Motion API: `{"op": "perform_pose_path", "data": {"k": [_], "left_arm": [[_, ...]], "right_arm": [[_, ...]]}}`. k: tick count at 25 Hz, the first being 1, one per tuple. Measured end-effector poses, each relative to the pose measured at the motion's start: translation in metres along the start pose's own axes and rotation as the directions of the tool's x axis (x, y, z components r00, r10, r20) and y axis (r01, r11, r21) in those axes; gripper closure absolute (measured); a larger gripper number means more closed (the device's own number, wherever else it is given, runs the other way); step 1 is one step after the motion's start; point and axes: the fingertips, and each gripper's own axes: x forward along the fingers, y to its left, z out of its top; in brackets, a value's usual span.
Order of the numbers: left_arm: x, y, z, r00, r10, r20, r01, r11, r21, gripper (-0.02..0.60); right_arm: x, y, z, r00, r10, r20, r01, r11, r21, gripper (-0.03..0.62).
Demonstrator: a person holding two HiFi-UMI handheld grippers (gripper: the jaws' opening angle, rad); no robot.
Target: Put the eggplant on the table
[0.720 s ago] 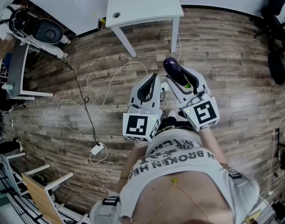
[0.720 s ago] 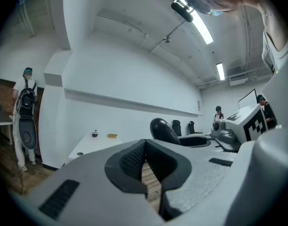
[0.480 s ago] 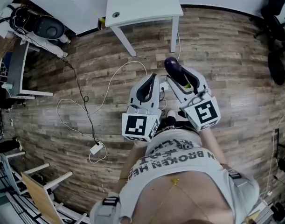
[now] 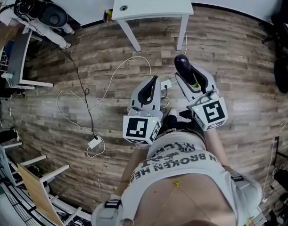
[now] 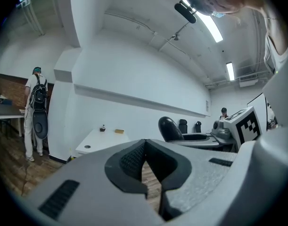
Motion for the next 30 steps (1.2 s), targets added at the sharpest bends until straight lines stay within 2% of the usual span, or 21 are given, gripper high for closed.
{"op": "perform_pose_path", "data": {"k": [6, 20, 30], "left_arm": [[0.022, 0.034, 0.005, 1.0, -0.012, 0.012, 0.012, 1.0, -0.001, 0.583], [0.113, 0.157, 0.031, 0.992, -0.122, 0.016, 0.122, 0.993, -0.007, 0.583], [0.145, 0.216, 0.039, 0.983, -0.184, 0.002, 0.184, 0.983, 0.0, 0.583]], "right_arm": [[0.036, -0.002, 0.005, 1.0, -0.003, 0.017, 0.003, 1.0, -0.001, 0.402], [0.175, -0.033, 0.026, 0.994, -0.109, -0.005, 0.109, 0.994, -0.016, 0.402], [0.24, -0.035, 0.027, 0.987, -0.158, -0.009, 0.158, 0.987, -0.018, 0.402]]}}
